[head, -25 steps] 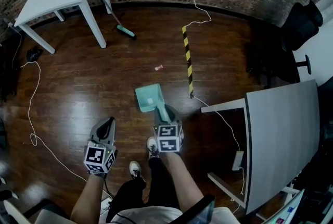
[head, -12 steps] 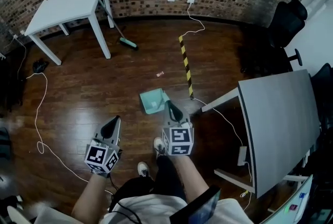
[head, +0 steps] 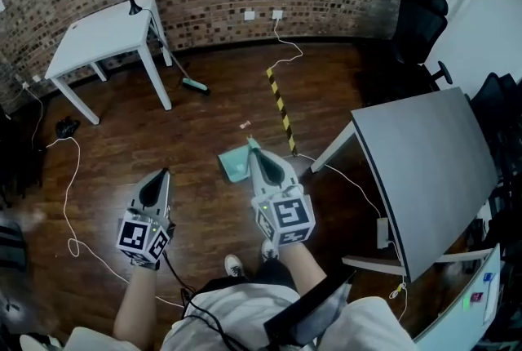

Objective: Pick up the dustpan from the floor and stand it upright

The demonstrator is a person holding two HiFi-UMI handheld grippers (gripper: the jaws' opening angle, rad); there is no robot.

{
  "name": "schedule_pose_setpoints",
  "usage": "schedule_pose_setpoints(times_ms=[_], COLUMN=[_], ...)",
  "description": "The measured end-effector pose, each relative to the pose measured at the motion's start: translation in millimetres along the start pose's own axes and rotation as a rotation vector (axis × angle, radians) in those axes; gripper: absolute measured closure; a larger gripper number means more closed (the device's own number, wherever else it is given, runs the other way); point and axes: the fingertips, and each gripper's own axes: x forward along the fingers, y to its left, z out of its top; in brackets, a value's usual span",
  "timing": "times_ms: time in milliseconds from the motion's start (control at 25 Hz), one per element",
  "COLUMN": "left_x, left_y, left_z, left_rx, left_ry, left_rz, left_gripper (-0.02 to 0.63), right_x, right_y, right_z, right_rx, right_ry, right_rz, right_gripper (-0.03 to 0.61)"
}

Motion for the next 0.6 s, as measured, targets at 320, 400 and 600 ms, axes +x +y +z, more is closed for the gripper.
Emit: schedule_pose_setpoints(times_ms=[320, 400, 600], left_x=[-13.9, -14.9, -11.4], left_y=[-37.4, -52.7, -67.2], left_z=[33.7, 37.9, 42.4], left_rx=[-0.024, -0.029, -0.039], left_ry=[-0.058, -0.063, -0.086], left_rz=[-0.007, -0.013, -0.003], left_gripper=[0.621, 0.621, 0.621], right_x=[-32.3, -43.1, -49.5], right_y=[6.7, 7.5, 10.8], right_z=[29.3, 38.2, 50.7], right_rx=[0.042, 0.039, 0.018], right_ry=[-0.054, -0.072, -0.101], right_rz=[0.107, 0.138, 0.190], right_gripper=[0.600, 0.600, 0.600])
